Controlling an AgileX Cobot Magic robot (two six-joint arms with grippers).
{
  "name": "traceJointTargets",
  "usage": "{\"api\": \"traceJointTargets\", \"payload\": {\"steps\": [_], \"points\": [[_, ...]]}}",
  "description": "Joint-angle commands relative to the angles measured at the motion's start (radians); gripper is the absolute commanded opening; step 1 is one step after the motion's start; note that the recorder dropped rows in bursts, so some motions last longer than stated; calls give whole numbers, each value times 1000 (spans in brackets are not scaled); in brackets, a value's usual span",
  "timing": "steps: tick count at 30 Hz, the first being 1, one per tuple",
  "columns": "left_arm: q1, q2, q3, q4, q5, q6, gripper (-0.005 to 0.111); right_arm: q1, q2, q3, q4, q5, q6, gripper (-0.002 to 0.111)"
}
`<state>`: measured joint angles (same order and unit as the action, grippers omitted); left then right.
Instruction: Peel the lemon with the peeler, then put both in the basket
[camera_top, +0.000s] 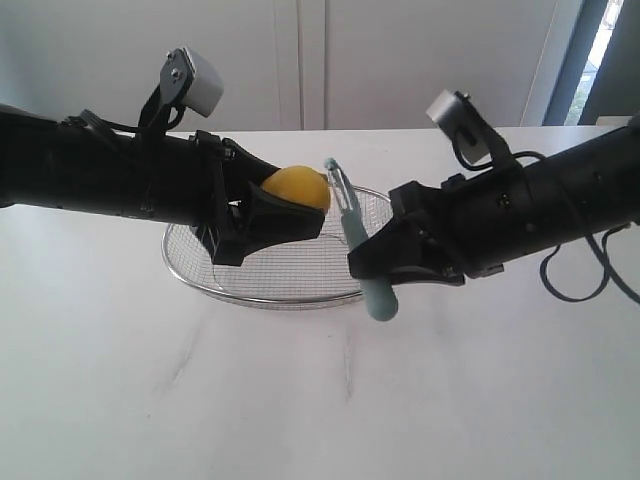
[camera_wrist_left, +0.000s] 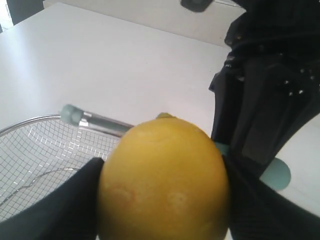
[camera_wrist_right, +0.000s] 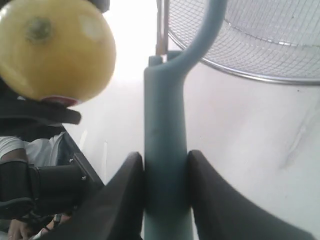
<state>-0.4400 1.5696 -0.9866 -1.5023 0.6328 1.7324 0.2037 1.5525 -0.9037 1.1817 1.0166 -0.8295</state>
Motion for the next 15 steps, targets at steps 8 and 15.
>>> {"api": "traceJointTargets", "payload": {"steps": [8, 15], "points": [[-1, -9, 1, -22, 31, 33, 0, 58, 82, 4, 66, 53, -30, 0], [-1, -9, 1, -15, 33, 48, 0, 75, 91, 4, 78, 67, -32, 0]]}}
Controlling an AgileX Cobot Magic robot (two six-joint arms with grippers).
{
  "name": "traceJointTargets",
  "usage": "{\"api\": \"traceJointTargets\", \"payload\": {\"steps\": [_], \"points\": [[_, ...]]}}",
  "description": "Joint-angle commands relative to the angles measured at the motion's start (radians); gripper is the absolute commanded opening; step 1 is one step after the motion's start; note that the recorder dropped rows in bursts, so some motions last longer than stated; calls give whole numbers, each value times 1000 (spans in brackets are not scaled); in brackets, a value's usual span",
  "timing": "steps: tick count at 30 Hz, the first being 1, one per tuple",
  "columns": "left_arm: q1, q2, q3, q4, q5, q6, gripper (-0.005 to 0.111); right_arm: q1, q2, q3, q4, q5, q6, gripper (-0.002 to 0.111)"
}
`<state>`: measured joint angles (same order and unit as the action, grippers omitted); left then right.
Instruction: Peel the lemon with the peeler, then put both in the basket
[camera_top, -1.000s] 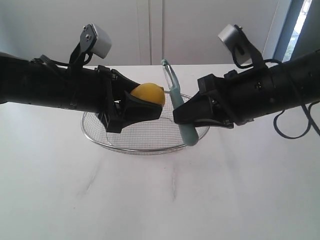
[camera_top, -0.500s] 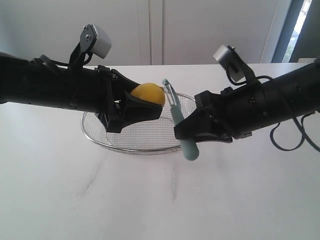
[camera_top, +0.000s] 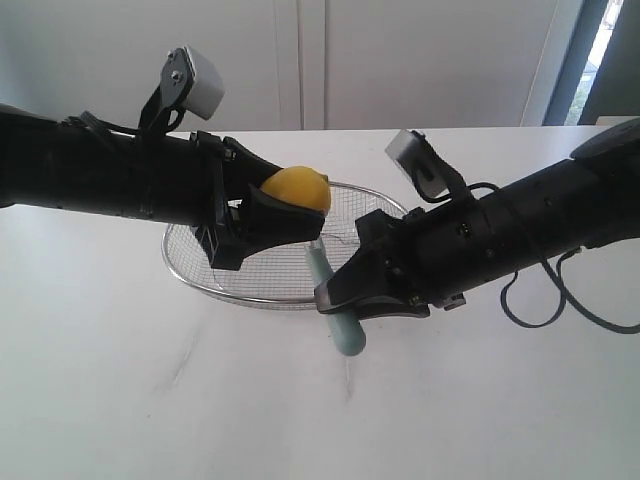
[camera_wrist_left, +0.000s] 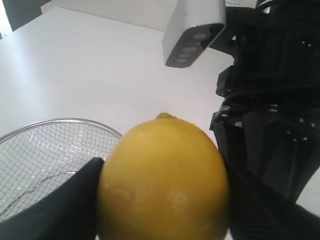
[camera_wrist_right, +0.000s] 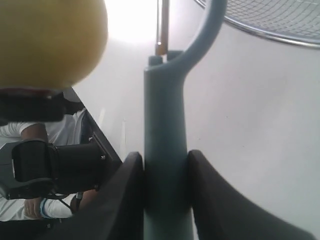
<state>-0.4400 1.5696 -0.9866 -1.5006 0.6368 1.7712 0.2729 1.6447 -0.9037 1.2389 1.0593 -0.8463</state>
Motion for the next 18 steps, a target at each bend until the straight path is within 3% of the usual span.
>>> {"api": "traceJointTargets", "payload": {"steps": [1, 18], "points": [[-1, -9, 1, -17, 29, 9, 0, 6, -1, 4, 21, 32, -16, 0], [-1, -9, 1, -9, 44, 9, 0, 6, -29, 4, 23, 4, 16, 0]]}}
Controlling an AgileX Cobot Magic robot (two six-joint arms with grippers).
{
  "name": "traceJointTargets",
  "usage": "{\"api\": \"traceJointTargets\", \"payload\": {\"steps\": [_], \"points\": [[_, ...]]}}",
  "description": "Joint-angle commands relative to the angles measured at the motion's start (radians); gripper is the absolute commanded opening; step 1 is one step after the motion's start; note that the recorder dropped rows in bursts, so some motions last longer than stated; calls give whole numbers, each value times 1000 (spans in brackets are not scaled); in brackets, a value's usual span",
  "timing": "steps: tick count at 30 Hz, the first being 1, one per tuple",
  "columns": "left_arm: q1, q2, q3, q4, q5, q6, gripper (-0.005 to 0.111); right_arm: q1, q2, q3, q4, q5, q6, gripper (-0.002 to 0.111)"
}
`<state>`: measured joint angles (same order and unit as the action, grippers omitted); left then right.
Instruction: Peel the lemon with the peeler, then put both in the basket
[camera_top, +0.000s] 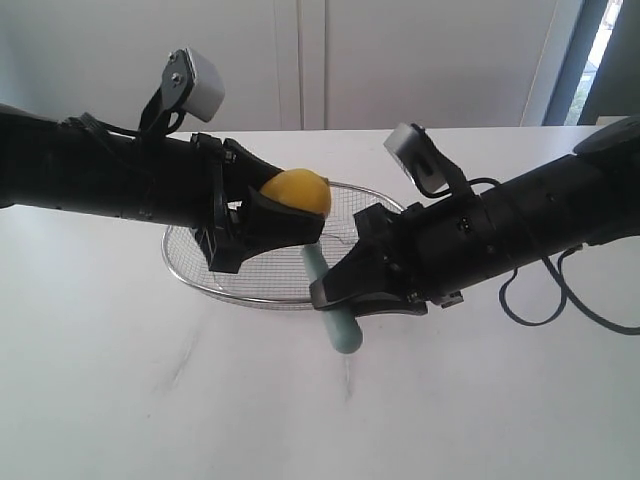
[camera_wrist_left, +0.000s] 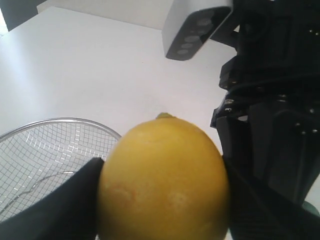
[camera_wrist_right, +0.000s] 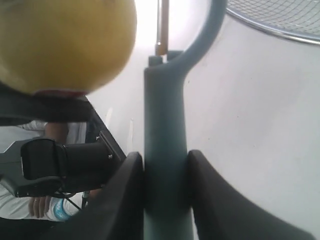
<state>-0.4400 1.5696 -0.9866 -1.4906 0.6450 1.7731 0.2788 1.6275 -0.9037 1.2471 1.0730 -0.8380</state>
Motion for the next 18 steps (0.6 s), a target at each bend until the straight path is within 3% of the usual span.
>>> {"api": "traceJointTargets", "payload": {"steps": [1, 18], "points": [[-1, -9, 1, -19, 37, 7, 0, 0, -12, 4, 17, -10, 10, 0], [-1, -9, 1, -19, 37, 7, 0, 0, -119, 4, 9, -78, 70, 0]]}}
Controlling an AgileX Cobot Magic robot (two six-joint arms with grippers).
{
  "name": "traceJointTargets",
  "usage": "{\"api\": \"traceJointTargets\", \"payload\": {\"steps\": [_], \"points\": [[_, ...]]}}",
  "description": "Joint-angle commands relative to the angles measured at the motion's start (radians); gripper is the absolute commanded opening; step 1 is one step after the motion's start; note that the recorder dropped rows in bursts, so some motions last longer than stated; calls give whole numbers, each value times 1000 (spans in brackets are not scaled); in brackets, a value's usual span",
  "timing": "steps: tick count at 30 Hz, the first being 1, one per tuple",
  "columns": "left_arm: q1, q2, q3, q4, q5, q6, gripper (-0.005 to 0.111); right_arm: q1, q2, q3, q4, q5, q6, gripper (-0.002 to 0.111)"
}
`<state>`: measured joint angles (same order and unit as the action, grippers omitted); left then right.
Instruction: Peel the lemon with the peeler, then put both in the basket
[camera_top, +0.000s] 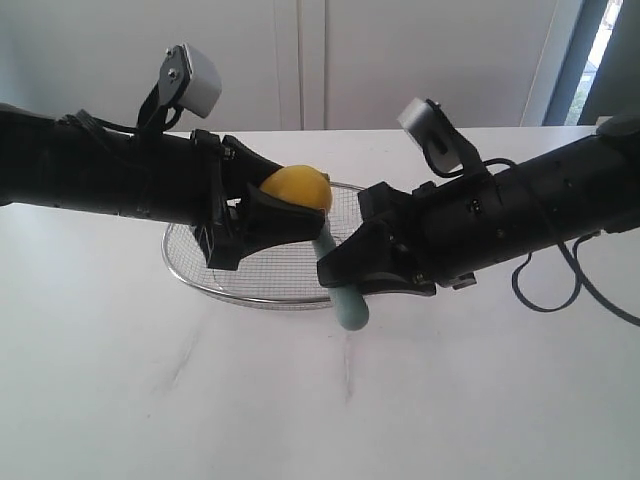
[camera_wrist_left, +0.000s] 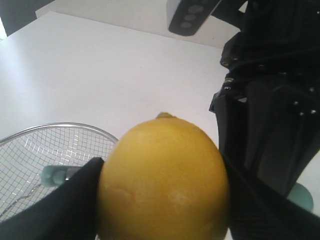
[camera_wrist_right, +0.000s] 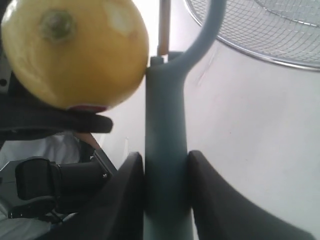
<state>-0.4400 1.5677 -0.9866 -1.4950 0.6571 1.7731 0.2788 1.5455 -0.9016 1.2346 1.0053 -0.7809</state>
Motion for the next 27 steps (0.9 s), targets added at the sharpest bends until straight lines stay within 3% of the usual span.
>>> {"api": "traceJointTargets", "payload": {"steps": [1, 27], "points": [[-1, -8, 1, -14, 25, 7, 0, 0, -43, 1, 21, -16, 21, 0], [-1, -10, -5, -27, 43, 15, 0, 0, -142, 43, -22, -154, 103, 0]]}}
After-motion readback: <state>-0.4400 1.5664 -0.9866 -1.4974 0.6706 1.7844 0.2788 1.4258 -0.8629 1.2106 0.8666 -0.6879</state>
